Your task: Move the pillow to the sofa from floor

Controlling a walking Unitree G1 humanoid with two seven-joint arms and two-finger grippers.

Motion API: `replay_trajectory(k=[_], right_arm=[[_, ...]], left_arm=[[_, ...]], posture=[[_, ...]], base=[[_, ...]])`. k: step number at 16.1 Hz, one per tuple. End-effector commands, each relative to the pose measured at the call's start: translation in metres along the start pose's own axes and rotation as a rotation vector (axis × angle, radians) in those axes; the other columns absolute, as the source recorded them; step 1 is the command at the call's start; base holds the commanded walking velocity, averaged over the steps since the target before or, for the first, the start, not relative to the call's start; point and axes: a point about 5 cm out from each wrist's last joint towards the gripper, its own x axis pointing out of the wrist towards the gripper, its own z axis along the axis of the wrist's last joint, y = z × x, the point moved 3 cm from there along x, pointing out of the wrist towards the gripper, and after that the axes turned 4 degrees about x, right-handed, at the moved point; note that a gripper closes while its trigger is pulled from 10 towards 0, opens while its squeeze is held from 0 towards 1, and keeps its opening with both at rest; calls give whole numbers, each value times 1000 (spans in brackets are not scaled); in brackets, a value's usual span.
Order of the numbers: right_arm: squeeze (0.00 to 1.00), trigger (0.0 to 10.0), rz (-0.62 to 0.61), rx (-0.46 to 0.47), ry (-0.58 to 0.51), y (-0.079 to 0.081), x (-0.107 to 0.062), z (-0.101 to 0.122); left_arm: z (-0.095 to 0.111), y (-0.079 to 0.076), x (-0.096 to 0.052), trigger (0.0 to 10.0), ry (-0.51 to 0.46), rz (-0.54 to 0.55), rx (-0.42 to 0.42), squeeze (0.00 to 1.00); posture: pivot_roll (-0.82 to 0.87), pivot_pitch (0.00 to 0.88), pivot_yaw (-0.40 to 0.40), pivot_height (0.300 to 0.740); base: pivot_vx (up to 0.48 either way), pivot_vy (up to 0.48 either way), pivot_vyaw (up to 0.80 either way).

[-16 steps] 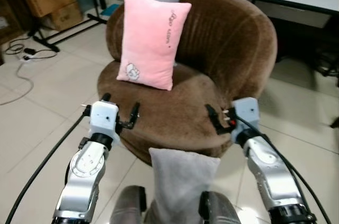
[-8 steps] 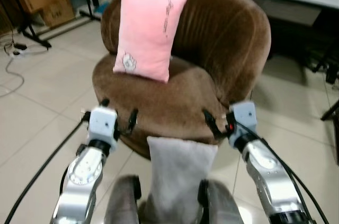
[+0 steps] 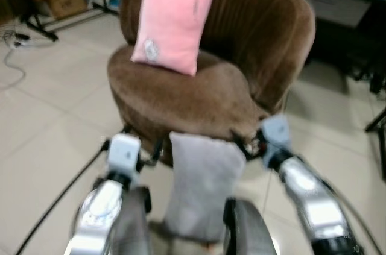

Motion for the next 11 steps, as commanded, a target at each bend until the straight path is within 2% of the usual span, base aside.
replay_trajectory(k=[1, 4, 7, 10, 11], right_arm=[[0, 10000, -32, -3, 11, -9, 3, 0], [0, 10000, -32, 39, 16, -2, 11, -4], [0, 10000, -27, 64, 10, 3, 22, 0], [0, 10000, -67, 110, 21, -1, 41, 1], [0, 10000, -103, 129, 41, -8, 47, -1]], left_arm=[[8, 0, -2, 10000, -22, -3, 10, 259], [16, 9, -13, 10000, -30, 10, 29, 259], [23, 18, -19, 10000, -29, 18, 42, 263], [30, 18, -18, 10000, -37, -14, 42, 259], [34, 19, -17, 10000, -44, -20, 44, 263]], posture=[[33, 0, -113, 535], [80, 2, -120, 535], [98, 51, -114, 535], [109, 104, -96, 535], [112, 118, -91, 535]], base=[[0, 0, 0], [0, 0, 0], [0, 0, 0], [0, 0, 0], [0, 0, 0]])
